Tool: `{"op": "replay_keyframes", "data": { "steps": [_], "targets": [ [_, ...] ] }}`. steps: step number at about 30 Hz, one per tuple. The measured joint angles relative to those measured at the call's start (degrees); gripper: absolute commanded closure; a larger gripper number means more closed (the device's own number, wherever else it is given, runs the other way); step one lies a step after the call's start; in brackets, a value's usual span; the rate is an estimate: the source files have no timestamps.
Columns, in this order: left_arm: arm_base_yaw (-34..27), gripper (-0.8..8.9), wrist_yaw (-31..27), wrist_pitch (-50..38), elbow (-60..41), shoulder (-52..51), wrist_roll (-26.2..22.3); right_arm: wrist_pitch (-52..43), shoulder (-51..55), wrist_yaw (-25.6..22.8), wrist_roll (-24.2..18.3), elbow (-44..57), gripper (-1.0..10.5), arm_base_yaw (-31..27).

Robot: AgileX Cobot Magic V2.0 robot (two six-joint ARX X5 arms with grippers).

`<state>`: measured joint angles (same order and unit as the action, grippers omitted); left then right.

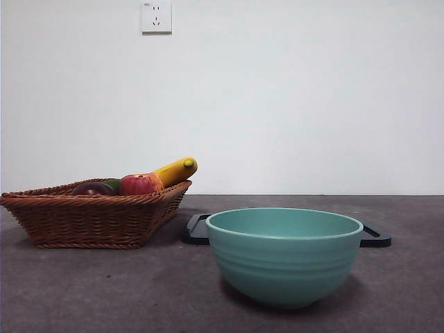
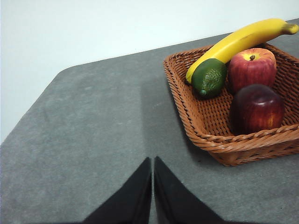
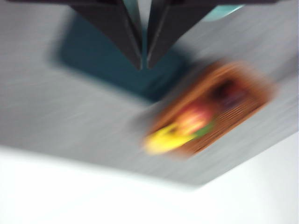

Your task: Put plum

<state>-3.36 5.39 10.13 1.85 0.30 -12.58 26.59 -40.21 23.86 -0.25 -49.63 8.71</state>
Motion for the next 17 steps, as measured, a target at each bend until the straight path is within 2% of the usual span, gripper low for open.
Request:
{"op": "replay_keyframes", "data": {
  "steps": [2,6,12,17],
  "targets": [
    [0.00,8.06,0.00,0.00,0.00,0.00,0.00,-5.40,4.63,-0.22,-1.55,5.40,9.4,-6.27],
    [0.00,8.06,0.00,0.00,0.00,0.00,0.00,-12.55,12.17,-0.35,-3.45,14.43,9.4,-11.52],
    [0.00,8.06,0.00,0.00,0.00,0.00,0.00,-24.35,22.93,-4.63,-4.96,28.50,9.4,-13.29],
    [0.00,8.06,0.00,0.00,0.00,0.00,0.00,-29.48,29.99,-7.67,-5.33,38.77,9.4,-13.33]
  ]
}}
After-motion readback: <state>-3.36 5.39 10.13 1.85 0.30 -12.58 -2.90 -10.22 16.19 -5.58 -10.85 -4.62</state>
